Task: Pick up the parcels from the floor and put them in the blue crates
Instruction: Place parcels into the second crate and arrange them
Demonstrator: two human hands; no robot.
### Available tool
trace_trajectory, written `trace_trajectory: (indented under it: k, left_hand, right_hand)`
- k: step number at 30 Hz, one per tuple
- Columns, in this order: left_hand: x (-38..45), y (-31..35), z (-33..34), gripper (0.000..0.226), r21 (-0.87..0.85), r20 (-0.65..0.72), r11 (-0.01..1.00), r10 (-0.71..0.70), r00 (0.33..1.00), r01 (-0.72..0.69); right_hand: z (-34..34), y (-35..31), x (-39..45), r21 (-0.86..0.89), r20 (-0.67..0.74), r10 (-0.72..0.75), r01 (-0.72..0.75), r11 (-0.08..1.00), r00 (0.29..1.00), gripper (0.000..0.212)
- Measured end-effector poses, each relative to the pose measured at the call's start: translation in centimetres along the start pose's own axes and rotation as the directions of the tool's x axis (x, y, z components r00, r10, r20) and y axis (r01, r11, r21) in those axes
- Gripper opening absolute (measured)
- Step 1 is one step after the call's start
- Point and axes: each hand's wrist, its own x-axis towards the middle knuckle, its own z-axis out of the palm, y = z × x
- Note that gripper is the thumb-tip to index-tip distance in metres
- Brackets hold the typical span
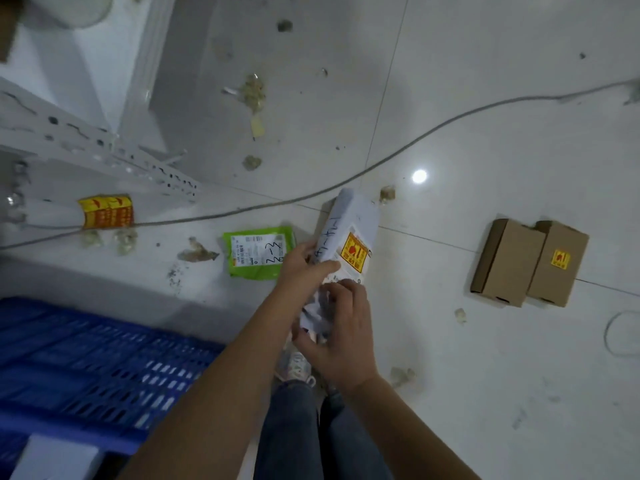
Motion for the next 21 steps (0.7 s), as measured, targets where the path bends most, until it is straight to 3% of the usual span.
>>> trace_trajectory:
  k: [1, 3, 5, 7, 9, 11, 14, 17, 21]
  left_hand:
    - [-0.8, -0.4, -1.1, 0.045, -0.065, 0.007, 0.998, -0.009, 1.0, 0.009]
    - [-2.8, -1.2, -3.5, 0.032, -0.205, 0.013, 0.978, -0.034, 0.999, 0.036]
    - [-4.7, -1.6, -5.9, 0.023, -0.261, 0.036, 0.964, -0.035, 0.999, 0.043]
    - [-6.4, -1.7, -8.1, 0.023, -0.244, 0.103, 0.969, -0.009, 0.995, 0.034]
    - [-7.9, -1.7, -10.2, 0.032, -0.196, 0.202, 0.98, 0.018, 0.979, 0.023]
    - [-9.6, -1.9, -12.1, 0.039, -0.174, 0.298, 0.985, 0.041, 0.954, 0.012]
    - [-12.2, -2.7, -14.3, 0.034, -0.227, 0.311, 0.974, 0.092, 0.946, -0.02]
    - [-14.5, -4.8, -16.3, 0.029, -0.323, 0.142, 0.943, 0.135, 0.981, -0.083]
    - [-17.7, -10.6, -19.0, 0.03, -0.419, -0.238, 0.876, 0.148, 0.96, -0.239]
  right_hand:
    - [-0.6, -0.5, -0.3, 0.151, 0.018, 0.077, -0.079, 0.985, 0.997, 0.051]
    - [-2.1, -1.2, -0.5, 0.411, 0.005, 0.338, -0.31, 0.857, 0.941, 0.046]
    - [-3.9, -0.9, 0.3, 0.521, 0.084, 0.599, -0.547, 0.655, 0.797, 0.041]
    - [-5.8, -0.7, 1.8, 0.567, 0.311, 0.666, -0.694, 0.443, 0.678, 0.041]
    - [-7.3, -1.4, 3.3, 0.584, 0.543, 0.545, -0.754, 0.301, 0.639, 0.033]
    - [-7.9, -2.8, 4.2, 0.539, 0.663, 0.389, -0.769, 0.344, 0.639, 0.036]
    - [-6.5, -5.6, 4.7, 0.527, 0.662, 0.327, -0.729, 0.438, 0.675, 0.032]
    - [-4.0, -7.9, 4.1, 0.585, 0.604, 0.322, -0.68, 0.443, 0.729, 0.024]
    - [-0.3, -10.7, 1.1, 0.654, 0.579, 0.231, -0.614, 0.442, 0.782, 0.023]
